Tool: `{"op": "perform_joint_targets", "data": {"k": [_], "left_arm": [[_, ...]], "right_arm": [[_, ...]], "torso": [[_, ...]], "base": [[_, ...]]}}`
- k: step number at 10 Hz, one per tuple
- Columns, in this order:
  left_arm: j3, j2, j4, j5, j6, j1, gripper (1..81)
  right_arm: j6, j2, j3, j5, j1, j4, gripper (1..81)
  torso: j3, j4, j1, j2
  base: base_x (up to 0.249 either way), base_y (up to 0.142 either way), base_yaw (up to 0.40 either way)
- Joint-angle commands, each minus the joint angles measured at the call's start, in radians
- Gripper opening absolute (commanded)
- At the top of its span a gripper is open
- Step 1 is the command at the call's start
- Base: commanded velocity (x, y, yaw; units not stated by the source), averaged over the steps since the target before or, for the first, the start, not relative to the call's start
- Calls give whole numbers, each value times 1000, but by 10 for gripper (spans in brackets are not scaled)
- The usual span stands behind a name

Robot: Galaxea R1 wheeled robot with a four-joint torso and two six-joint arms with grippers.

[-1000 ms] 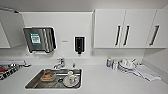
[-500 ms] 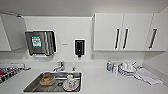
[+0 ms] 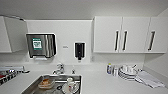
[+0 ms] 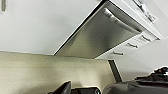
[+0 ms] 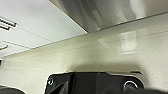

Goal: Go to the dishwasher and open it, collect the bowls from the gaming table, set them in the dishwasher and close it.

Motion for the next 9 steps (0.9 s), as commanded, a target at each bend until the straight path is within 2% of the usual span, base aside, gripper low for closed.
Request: {"op": "perform_joint_targets", "data": {"k": [1, 2, 6, 7, 8, 9], "left_arm": [[186, -153, 157, 20, 14, -42, 811], [222, -186, 170, 20, 14, -43, 811], [267, -255, 181, -4, 14, -48, 811], [269, -262, 180, -4, 12, -51, 811], [273, -266, 180, -4, 11, -57, 811], [273, -272, 179, -4, 5, -72, 811]], "right_arm": [[4, -90, 87, -31, 96, 36, 811], [4, -113, 116, -30, 102, 37, 811], [17, -147, 166, -25, 126, 37, 811], [19, -159, 186, -25, 137, 37, 811], [33, -174, 208, -25, 149, 37, 811], [45, -193, 220, -27, 160, 37, 811]], "torso": [[-93, 0, 64, -99], [-109, 0, 80, -125], [-232, 0, 163, -256], [-169, 0, 184, -290], [-198, 0, 272, -425], [-210, 0, 224, -350]], "base": [[0, 0, 0], [0, 0, 0], [0, 0, 0], [0, 0, 0], [0, 0, 0], [0, 0, 0]]}}
